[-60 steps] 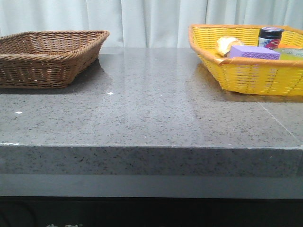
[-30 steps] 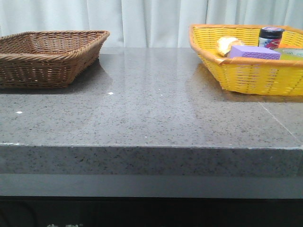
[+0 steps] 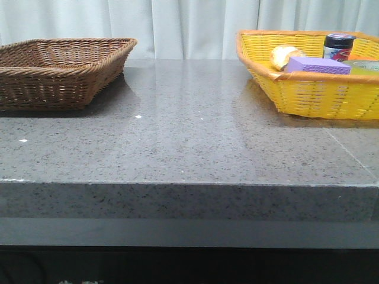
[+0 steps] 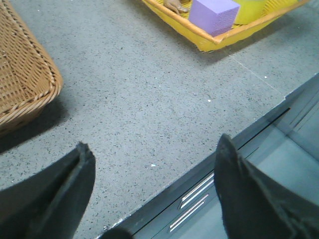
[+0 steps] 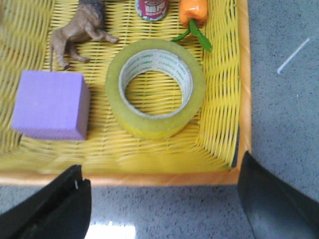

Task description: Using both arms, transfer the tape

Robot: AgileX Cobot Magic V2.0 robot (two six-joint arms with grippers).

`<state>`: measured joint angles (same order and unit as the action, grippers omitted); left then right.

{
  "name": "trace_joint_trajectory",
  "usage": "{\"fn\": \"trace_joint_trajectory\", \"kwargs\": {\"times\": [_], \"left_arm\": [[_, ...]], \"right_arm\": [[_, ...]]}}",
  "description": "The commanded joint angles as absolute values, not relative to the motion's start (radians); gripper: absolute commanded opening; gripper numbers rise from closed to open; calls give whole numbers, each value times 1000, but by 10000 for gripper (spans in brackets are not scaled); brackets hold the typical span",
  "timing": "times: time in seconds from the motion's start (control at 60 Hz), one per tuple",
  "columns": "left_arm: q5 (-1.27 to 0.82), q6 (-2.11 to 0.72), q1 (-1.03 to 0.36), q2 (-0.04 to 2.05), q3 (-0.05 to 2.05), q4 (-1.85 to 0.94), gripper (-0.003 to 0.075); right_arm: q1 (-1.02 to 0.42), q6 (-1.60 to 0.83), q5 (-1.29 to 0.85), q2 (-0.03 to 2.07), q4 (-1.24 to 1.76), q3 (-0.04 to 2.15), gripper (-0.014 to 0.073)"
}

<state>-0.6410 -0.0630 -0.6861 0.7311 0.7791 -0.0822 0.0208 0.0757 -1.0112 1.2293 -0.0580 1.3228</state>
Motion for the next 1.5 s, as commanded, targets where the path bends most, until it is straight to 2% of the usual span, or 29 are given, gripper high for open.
{"fn": "trace_joint_trajectory", "kwargs": {"times": [0.0,0.267,0.633,1.317,1.4,1.483], "left_arm": [[-585,-62,-696,730,809,-83,491],[-585,-62,-696,730,809,-83,491],[-585,-62,-696,730,809,-83,491],[-606,-62,-696,730,809,-93,491],[-606,-62,-696,730,809,-93,491],[-606,-62,-696,730,809,-93,491]], "right_arm": [[49,68,-1016,1296,-85,1435,614],[83,-123,-1208,1565,-59,1681,614],[83,-325,-1279,1811,-29,1905,613],[83,-363,-1277,1997,13,1941,613],[83,-363,-1282,1997,13,1941,561],[83,-363,-1287,1997,13,1941,430]]}}
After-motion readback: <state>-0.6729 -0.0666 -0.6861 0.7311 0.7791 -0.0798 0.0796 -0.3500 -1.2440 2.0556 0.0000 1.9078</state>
